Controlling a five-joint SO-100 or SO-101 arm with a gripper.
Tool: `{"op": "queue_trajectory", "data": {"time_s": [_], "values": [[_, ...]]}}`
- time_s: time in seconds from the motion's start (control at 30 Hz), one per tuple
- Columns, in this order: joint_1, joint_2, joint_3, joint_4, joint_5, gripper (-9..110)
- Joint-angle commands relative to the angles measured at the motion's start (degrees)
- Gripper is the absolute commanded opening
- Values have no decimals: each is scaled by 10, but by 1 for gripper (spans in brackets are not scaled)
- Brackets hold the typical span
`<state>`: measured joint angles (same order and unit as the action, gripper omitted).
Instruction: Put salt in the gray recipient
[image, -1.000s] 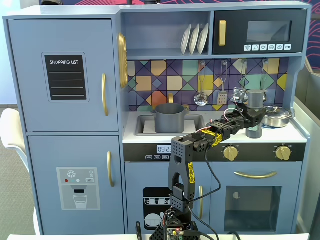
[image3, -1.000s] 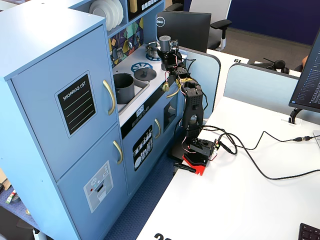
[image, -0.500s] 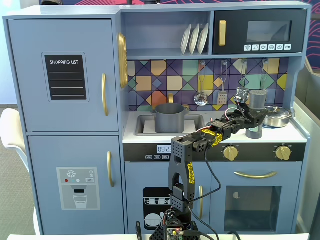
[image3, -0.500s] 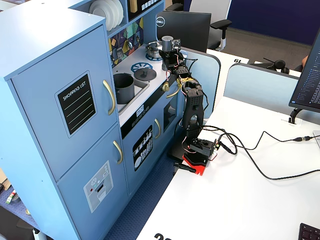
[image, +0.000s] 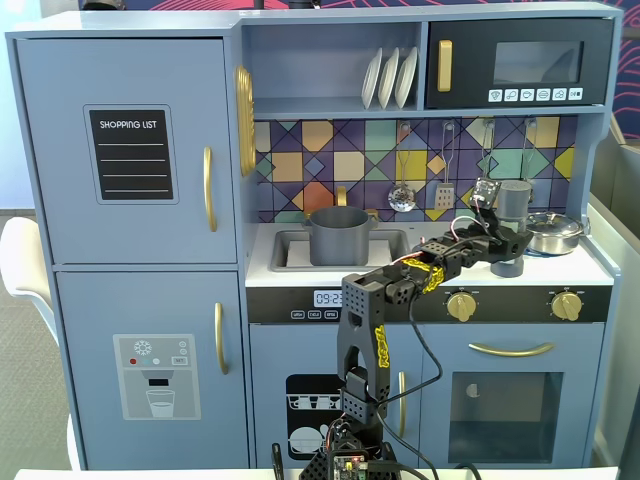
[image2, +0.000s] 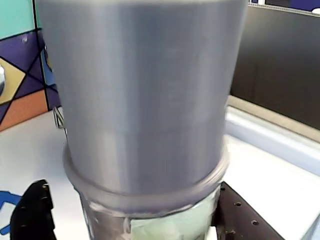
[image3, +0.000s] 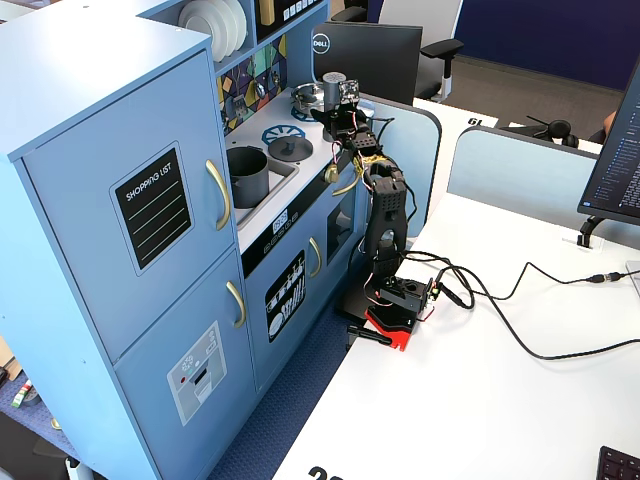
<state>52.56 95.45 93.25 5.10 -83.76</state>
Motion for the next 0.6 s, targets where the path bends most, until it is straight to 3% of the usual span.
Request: {"op": "queue_trajectory", "data": {"time_s": [0.0,0.17,0.27,0.5,0.57], "values": [[18,133,27,46,-12,43],[27,321,129,181,-36,40],[-1,449,193,316,-63,28],[-219,642,323,595,-163,3],[-299,686,369,635,-145,0]]}}
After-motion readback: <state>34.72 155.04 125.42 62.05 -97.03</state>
